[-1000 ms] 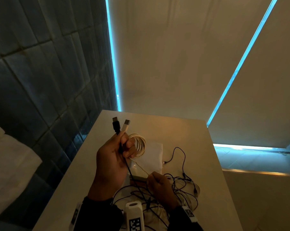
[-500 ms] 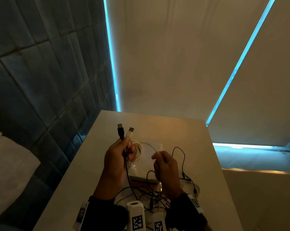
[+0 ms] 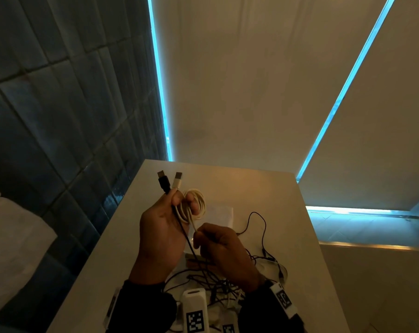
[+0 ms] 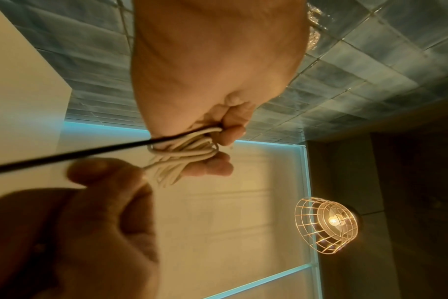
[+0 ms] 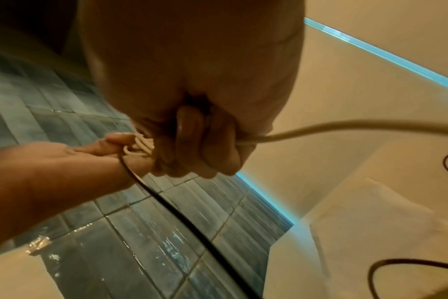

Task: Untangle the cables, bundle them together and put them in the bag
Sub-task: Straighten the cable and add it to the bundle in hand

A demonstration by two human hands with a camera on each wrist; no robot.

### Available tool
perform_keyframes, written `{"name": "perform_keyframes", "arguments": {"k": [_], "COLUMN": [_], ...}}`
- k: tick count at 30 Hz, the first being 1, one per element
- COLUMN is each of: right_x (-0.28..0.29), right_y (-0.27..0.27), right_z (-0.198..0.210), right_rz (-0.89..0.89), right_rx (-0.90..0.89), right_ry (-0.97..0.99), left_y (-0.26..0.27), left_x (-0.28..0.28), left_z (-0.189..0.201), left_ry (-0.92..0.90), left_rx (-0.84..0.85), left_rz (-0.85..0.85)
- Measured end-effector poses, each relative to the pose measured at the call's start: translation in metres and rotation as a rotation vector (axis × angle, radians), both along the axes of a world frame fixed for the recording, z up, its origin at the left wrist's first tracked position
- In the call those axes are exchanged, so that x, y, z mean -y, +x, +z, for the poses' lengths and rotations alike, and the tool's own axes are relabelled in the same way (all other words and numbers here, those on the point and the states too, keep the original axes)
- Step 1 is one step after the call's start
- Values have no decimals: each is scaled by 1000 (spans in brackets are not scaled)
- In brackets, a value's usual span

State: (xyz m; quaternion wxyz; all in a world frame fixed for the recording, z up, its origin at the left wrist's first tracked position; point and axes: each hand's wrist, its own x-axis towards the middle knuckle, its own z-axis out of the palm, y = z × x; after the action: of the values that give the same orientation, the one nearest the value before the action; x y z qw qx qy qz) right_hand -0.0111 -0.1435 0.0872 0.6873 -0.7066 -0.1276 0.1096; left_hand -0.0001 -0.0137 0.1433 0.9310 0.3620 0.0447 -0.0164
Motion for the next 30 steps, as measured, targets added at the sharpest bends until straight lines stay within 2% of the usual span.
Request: {"name": "perform_keyframes", "arguments": {"k": [7, 12, 20, 26, 30], "right_x": [7, 14, 20, 26, 29], "right_y": [3, 8, 15, 15, 14], "right_z": [-25, -57, -85, -110, -109], "right_rz": [-12, -111, -145, -242, -281], "right_rx": [-63, 32, 17, -56, -67], "right_ry": [-65, -239, -290, -290, -339], "left_y": [-2, -2, -3, -2, -2], "left_x": [-1, 0, 2, -4, -3], "left_z": [-1, -2, -1, 4, 1], "left_ry": [6, 22, 3, -38, -13], "left_rx": [15, 15, 5, 9, -8], "left_rz": [-7, -8, -26, -42, -48]}}
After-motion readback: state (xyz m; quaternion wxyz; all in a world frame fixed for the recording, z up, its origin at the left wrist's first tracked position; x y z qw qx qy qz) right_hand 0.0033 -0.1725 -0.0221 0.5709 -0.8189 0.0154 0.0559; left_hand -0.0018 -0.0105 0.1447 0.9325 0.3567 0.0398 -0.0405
